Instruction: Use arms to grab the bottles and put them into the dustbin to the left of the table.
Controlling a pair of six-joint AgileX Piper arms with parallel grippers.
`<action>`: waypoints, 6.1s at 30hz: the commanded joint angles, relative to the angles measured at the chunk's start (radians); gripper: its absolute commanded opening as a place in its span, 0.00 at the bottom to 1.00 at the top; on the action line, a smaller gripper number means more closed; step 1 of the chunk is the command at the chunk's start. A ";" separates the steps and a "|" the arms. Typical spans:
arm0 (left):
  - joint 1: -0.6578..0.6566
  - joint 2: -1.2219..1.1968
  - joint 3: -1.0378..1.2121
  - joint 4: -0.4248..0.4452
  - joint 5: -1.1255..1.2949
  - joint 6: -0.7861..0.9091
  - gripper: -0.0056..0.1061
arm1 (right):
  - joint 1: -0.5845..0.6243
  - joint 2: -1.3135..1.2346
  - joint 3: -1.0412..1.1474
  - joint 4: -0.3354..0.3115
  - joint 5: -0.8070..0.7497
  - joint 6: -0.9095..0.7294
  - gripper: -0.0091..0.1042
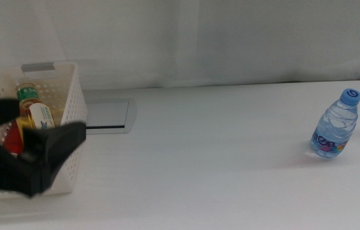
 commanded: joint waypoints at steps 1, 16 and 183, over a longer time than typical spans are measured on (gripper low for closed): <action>-0.011 -0.057 0.064 -0.037 -0.015 -0.001 0.85 | -0.007 0.040 -0.072 -0.028 0.124 -0.009 0.99; -0.011 -0.111 0.142 -0.054 -0.017 -0.001 0.85 | -0.007 0.483 -0.245 -0.088 0.247 0.082 0.99; -0.011 -0.111 0.142 -0.054 -0.049 0.003 0.82 | 0.440 1.526 -0.397 -0.469 -0.749 0.224 0.99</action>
